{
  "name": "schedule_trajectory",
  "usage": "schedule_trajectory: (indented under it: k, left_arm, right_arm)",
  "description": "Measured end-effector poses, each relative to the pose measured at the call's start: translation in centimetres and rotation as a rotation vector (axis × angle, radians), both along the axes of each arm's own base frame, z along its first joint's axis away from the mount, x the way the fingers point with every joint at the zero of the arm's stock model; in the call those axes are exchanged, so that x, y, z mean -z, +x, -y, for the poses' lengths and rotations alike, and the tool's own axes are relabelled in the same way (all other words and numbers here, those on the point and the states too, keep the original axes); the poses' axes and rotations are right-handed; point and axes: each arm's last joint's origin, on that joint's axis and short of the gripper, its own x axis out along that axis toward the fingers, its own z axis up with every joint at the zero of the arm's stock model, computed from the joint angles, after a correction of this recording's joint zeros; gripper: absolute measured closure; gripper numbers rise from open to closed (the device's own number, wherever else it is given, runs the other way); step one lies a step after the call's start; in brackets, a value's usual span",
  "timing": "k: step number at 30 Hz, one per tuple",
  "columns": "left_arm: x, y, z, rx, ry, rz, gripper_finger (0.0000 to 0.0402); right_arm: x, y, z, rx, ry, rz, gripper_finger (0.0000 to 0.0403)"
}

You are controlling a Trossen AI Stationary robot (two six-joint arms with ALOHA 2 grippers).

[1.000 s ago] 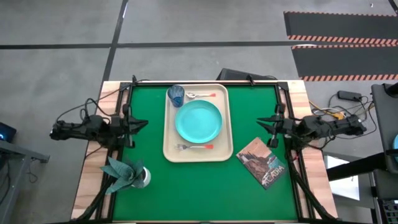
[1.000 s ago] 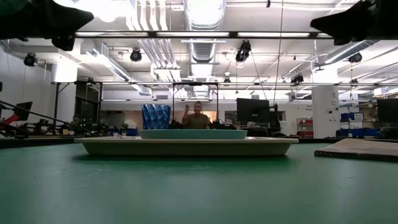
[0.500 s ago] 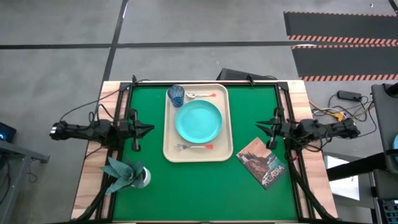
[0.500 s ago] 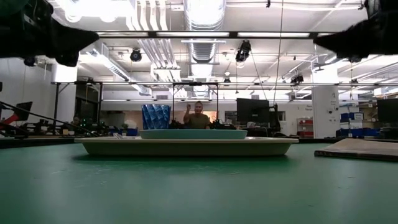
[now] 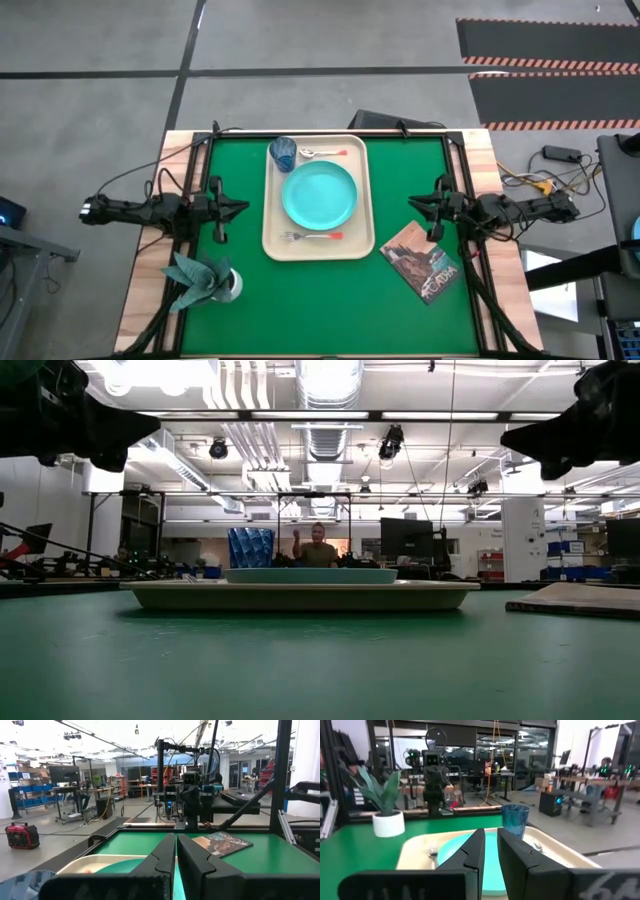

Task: Pick and place plate/cup/fork/spoon on tray
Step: Return to Home Position

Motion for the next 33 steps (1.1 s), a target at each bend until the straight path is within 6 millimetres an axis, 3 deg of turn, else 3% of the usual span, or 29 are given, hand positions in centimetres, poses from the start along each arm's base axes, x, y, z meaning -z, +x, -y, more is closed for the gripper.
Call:
schedule_trajectory:
  k: [33]
  left_arm:
    - [0.19, 0.09, 0.01, -0.002, 0.002, -0.014, 0.0398]
  right_arm:
    - [0.19, 0.15, -0.03, -0.002, 0.019, -0.017, 0.036]
